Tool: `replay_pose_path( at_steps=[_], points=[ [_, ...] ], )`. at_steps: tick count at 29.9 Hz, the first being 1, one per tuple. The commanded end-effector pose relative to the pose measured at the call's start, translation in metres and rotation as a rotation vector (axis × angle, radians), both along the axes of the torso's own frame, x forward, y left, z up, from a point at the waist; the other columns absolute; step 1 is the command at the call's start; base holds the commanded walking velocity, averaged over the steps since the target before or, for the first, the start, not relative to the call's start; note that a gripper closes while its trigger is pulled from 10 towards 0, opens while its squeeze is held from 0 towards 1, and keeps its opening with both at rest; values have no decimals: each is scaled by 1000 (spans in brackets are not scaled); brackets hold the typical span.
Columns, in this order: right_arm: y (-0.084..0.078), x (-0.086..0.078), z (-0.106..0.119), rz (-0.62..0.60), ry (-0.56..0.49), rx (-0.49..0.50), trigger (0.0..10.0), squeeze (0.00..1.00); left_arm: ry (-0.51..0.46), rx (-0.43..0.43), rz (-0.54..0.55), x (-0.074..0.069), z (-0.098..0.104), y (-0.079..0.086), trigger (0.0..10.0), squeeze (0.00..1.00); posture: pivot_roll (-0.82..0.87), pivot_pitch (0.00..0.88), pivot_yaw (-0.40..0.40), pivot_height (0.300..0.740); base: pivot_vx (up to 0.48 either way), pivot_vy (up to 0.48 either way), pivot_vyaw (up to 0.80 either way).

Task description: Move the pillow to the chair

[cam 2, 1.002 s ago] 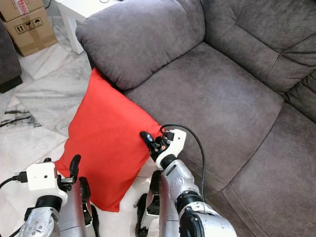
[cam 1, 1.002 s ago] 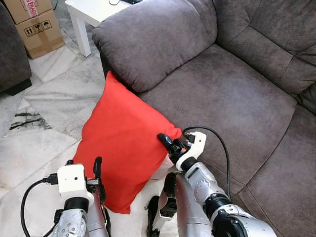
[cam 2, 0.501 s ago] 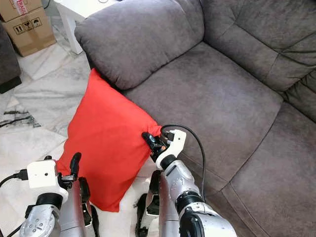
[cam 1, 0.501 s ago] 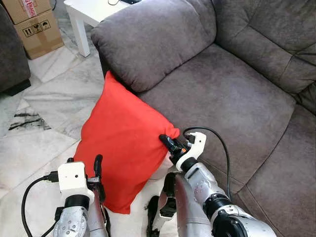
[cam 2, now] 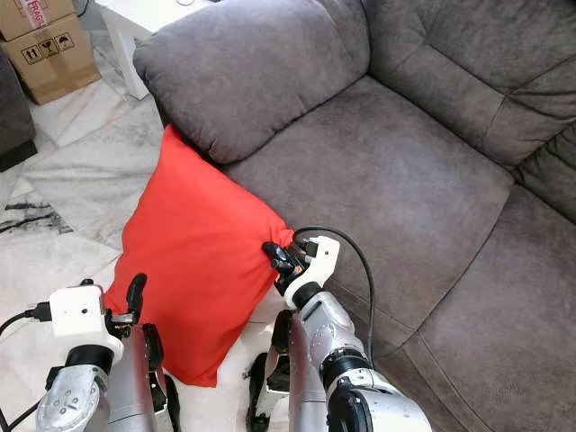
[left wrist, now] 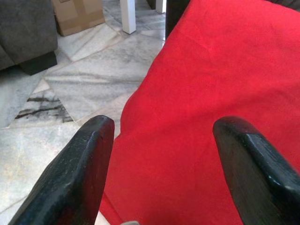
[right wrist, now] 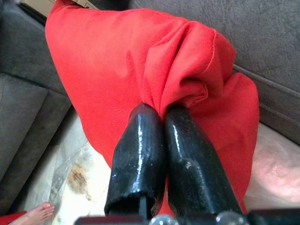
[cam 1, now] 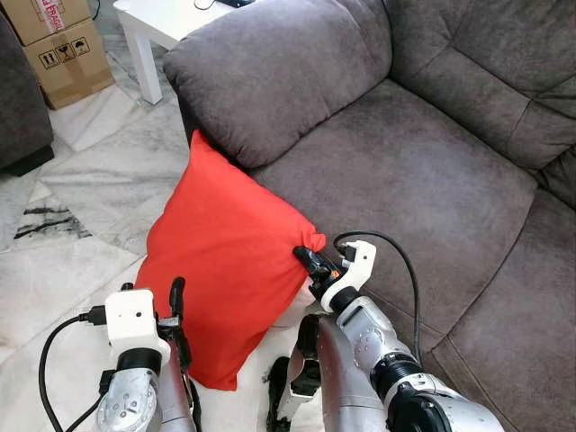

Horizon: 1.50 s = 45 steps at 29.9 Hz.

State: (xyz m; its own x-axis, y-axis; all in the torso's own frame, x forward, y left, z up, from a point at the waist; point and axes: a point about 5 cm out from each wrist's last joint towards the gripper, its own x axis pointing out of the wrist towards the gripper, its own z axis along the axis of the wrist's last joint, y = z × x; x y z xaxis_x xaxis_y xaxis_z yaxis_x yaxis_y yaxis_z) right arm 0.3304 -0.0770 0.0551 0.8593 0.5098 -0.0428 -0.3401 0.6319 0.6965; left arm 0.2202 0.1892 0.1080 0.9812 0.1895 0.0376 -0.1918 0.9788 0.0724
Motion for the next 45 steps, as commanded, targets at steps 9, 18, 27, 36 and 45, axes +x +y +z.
replay_pose_path(
  at_steps=[9, 18, 27, 36, 45],
  points=[
    [-4, 5, 13, -7, -92, 20, 0, 0, -1, 12, 0, 17, -5, 7, 10000, 0, 224, 166, -194, 578, 0, 0, 0],
    [-11, 2, 16, -3, -184, -97, 10000, 0, -30, 17, -17, 31, -1, 8, 10000, 0, 209, 117, -166, 578, 0, 0, 0],
    [-33, 0, 34, -94, -335, -258, 10000, 0, -61, 28, -56, 41, 7, 8, 10000, 0, 176, 100, -129, 578, 0, 0, 0],
    [-45, -14, 52, -175, -421, -345, 10000, 0, -87, 38, -79, 45, 12, 6, 10000, 0, 165, 77, -114, 578, 0, 0, 0],
    [-47, -21, 59, -203, -430, -377, 10000, 0, -103, 42, -94, 46, 14, 6, 10000, 0, 170, 40, -112, 578, 0, 0, 0]
  ],
)
